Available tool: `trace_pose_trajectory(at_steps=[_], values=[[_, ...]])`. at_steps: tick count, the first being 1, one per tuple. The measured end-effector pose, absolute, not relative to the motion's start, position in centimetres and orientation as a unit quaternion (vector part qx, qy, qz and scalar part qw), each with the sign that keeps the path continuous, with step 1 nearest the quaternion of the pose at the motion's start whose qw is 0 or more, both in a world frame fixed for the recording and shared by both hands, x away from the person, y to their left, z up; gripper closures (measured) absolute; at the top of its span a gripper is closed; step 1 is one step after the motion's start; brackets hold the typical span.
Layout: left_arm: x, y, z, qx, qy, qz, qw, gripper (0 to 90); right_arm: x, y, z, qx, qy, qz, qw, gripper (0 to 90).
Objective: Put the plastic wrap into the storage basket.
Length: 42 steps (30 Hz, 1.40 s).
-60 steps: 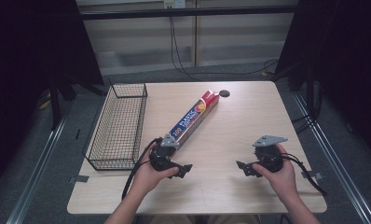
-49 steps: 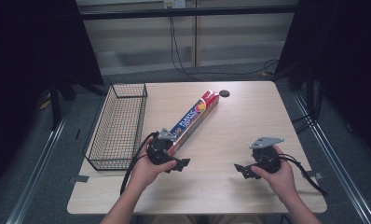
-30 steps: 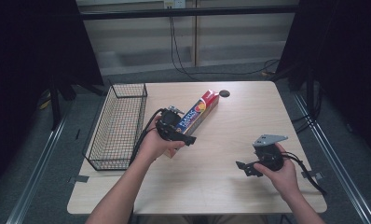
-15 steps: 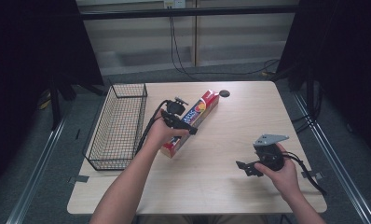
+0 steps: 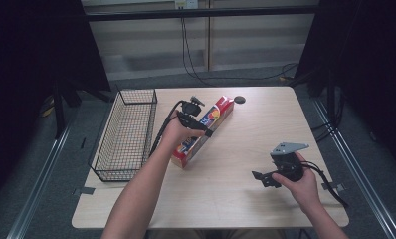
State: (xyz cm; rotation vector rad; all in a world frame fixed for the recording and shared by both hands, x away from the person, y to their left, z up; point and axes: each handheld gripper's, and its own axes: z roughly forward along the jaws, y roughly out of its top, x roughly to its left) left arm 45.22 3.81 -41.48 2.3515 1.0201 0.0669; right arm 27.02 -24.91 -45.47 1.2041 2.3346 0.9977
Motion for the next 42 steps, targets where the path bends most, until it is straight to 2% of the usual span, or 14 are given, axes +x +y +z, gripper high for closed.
trace_pose_trajectory(at_steps=[21,33,42], values=[[48.2,2.0,-42.3,0.891,0.383,0.025,0.245,12.7,27.1,-25.0,-45.4,0.418,0.821,0.354,0.163,4.6],[49.4,1.6,-44.1,0.889,0.398,0.022,0.227,14.6,27.1,-25.2,-45.1,0.421,0.818,0.357,0.162,4.6],[49.9,1.1,-44.9,0.890,0.405,0.021,0.211,19.5,27.1,-25.3,-45.1,0.417,0.817,0.362,0.164,4.7]])
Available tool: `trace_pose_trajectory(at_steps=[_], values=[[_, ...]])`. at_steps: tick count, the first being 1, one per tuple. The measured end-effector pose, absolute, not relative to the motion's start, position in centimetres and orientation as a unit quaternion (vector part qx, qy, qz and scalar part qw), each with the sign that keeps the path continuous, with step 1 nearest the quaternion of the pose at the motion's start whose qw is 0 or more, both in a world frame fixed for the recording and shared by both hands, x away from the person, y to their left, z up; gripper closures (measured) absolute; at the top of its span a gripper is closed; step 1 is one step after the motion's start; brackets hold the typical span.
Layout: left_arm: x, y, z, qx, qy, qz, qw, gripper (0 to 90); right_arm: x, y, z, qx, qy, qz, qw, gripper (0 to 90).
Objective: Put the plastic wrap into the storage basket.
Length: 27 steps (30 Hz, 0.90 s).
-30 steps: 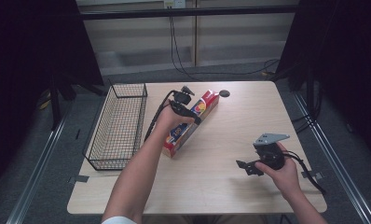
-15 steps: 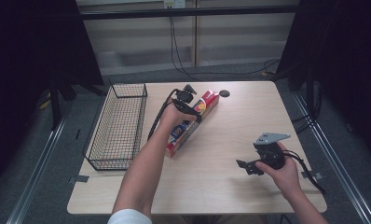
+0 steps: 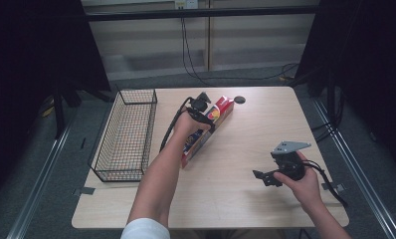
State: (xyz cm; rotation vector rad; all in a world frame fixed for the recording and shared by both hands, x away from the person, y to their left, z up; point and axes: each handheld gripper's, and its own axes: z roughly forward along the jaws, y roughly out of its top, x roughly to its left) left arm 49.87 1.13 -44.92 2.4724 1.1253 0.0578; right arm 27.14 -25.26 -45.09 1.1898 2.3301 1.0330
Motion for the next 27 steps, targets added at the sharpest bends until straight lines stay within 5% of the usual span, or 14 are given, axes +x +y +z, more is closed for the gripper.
trace_pose_trajectory(at_steps=[9,18,27], values=[[50.5,1.0,-45.8,0.890,0.412,0.013,0.193,24.8,27.1,-25.4,-45.0,0.418,0.816,0.365,0.164,4.7],[50.5,0.6,-45.6,0.898,0.406,0.015,0.168,41.1,27.1,-25.4,-44.9,0.418,0.816,0.364,0.165,4.7],[49.7,0.7,-44.7,0.902,0.413,0.007,0.122,42.7,27.2,-25.4,-45.0,0.415,0.817,0.364,0.165,5.0]])
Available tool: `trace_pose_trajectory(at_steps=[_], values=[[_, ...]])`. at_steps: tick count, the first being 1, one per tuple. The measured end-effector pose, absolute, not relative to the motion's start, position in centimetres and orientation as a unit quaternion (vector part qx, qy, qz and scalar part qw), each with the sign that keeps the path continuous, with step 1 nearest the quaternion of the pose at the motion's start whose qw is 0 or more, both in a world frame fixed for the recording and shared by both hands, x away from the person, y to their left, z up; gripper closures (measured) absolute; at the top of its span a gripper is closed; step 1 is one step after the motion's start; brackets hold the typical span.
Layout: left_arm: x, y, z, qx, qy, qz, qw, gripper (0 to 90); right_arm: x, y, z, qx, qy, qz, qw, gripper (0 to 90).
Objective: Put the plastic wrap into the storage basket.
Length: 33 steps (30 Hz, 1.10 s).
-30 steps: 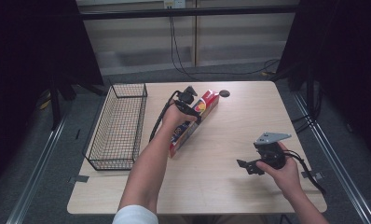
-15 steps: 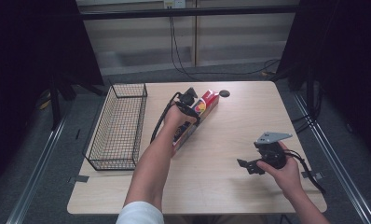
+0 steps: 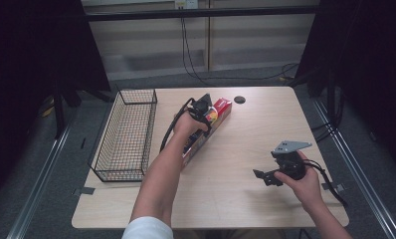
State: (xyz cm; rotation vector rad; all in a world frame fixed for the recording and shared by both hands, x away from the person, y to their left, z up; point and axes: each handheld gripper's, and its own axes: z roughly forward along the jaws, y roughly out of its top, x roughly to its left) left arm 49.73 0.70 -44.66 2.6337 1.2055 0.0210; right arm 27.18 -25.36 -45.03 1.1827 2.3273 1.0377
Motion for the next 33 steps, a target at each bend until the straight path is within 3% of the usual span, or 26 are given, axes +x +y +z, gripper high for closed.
trace_pose_trajectory(at_steps=[33], values=[[47.3,4.1,-39.5,0.899,0.424,-0.002,0.113,43.6,27.1,-25.3,-44.8,0.410,0.815,0.375,0.165,5.1]])
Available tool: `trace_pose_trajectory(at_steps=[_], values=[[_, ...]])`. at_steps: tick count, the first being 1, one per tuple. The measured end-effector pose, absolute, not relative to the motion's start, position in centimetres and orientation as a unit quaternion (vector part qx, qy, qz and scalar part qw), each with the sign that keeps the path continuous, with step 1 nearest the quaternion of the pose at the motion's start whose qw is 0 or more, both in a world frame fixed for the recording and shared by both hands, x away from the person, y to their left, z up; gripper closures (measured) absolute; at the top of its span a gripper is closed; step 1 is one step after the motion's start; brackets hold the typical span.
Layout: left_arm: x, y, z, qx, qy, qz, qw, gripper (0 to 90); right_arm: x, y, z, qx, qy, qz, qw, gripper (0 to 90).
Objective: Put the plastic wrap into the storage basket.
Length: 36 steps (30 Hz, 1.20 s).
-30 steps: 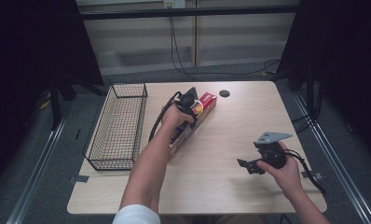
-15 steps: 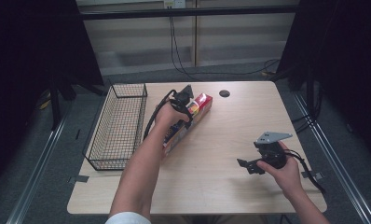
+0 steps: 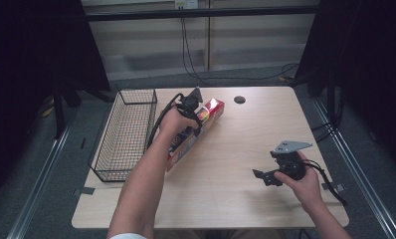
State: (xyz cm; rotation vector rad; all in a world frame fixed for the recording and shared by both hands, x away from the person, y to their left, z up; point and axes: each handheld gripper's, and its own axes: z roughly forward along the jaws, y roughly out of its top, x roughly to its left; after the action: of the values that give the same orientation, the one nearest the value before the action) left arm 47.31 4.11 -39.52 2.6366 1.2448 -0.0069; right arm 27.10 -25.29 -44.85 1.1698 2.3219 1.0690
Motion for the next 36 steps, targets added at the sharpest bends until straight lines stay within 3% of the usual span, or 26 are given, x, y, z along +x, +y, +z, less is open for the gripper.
trace_pose_trajectory(at_steps=[36], values=[[46.0,8.3,-35.5,0.872,0.476,0.003,0.111,43.6,27.2,-25.2,-44.9,0.415,0.811,0.381,0.159,5.1]])
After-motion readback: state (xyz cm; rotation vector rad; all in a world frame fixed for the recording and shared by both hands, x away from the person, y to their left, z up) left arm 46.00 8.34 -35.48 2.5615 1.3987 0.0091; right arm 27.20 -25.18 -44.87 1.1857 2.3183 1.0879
